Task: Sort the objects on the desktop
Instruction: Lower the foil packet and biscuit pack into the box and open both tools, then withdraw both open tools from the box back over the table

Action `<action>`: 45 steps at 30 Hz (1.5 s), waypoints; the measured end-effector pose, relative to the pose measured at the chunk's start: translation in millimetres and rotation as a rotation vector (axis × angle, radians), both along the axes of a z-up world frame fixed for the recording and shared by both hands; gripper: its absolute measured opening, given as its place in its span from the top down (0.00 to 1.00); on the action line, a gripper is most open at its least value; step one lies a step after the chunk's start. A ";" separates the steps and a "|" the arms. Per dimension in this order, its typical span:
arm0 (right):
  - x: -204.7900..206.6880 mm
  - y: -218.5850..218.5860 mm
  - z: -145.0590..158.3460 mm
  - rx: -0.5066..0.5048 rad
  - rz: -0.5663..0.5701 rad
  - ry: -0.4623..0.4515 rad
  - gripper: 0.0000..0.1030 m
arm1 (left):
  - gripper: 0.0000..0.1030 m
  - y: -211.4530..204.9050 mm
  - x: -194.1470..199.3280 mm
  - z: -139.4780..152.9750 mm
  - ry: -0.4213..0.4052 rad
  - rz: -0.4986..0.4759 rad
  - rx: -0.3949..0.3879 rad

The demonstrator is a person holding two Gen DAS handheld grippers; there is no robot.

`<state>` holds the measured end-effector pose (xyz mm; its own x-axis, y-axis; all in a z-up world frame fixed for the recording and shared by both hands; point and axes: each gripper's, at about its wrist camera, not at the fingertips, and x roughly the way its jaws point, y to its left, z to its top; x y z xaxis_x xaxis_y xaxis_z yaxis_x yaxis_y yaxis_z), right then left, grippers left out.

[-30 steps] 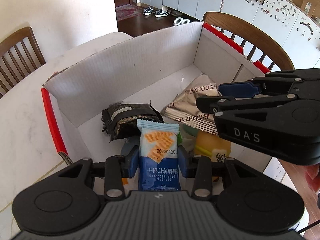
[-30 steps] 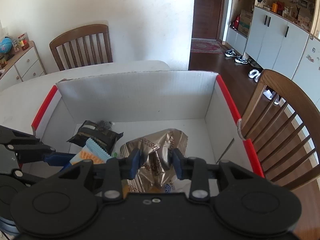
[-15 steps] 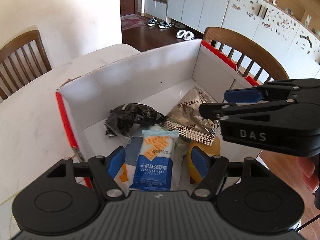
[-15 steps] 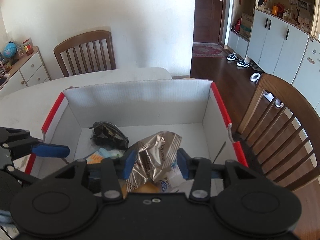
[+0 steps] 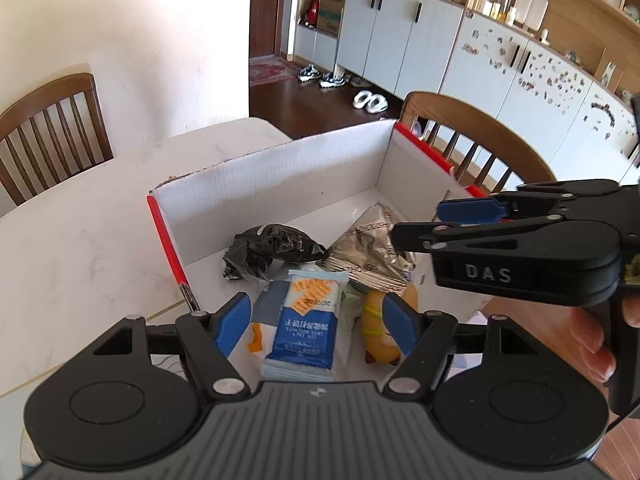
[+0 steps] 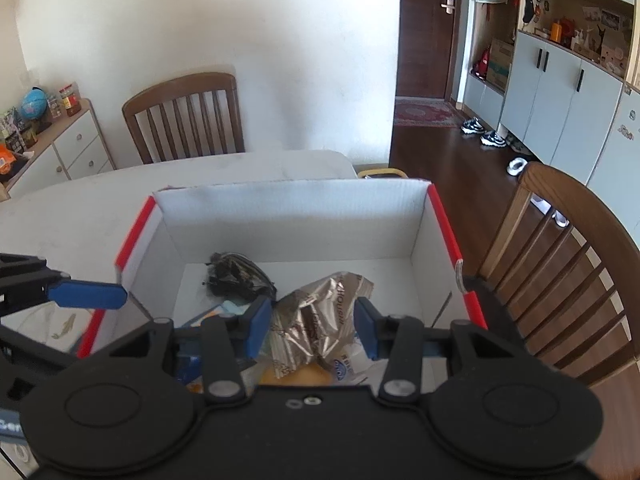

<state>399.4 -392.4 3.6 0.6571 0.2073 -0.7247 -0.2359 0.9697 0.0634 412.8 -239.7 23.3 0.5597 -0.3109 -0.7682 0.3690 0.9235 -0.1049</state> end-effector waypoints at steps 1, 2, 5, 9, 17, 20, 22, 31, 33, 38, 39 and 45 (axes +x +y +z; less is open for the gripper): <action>-1.2 1.4 1.7 -0.001 0.004 -0.003 0.56 | 0.30 1.5 -4.2 2.4 -0.009 0.002 -0.004; -3.4 2.2 3.1 -0.002 0.010 -0.006 0.56 | 0.30 3.0 -7.6 4.0 -0.016 0.002 -0.010; -9.7 5.6 7.6 -0.002 0.021 -0.011 0.56 | 0.30 7.5 -19.7 9.1 -0.045 0.007 -0.014; -23.6 8.4 13.0 -0.001 0.029 -0.027 0.54 | 0.30 17.5 -35.9 16.1 -0.069 0.011 -0.041; -59.2 15.3 22.4 -0.007 0.026 -0.076 0.40 | 0.30 34.7 -74.3 25.1 -0.105 -0.018 -0.060; -72.7 19.4 25.5 -0.003 0.026 -0.092 0.36 | 0.30 42.2 -88.1 27.4 -0.113 -0.036 -0.071; -81.4 24.4 28.1 -0.007 0.031 -0.104 0.36 | 0.30 48.1 -97.5 30.4 -0.125 -0.043 -0.076; -109.7 55.8 32.1 -0.007 0.045 -0.119 0.33 | 0.23 73.2 -130.7 27.8 -0.160 -0.060 -0.059; -114.1 61.0 30.3 0.005 0.042 -0.114 0.33 | 0.22 81.0 -136.4 27.7 -0.159 -0.065 -0.068; -125.7 76.5 24.6 0.004 0.039 -0.109 0.32 | 0.18 101.9 -153.5 23.9 -0.184 -0.055 -0.057; -127.1 79.7 23.4 0.005 0.037 -0.108 0.32 | 0.18 105.6 -156.4 22.3 -0.182 -0.054 -0.056; -136.1 99.1 14.7 0.012 0.034 -0.099 0.30 | 0.09 125.3 -173.6 7.7 -0.181 -0.037 -0.032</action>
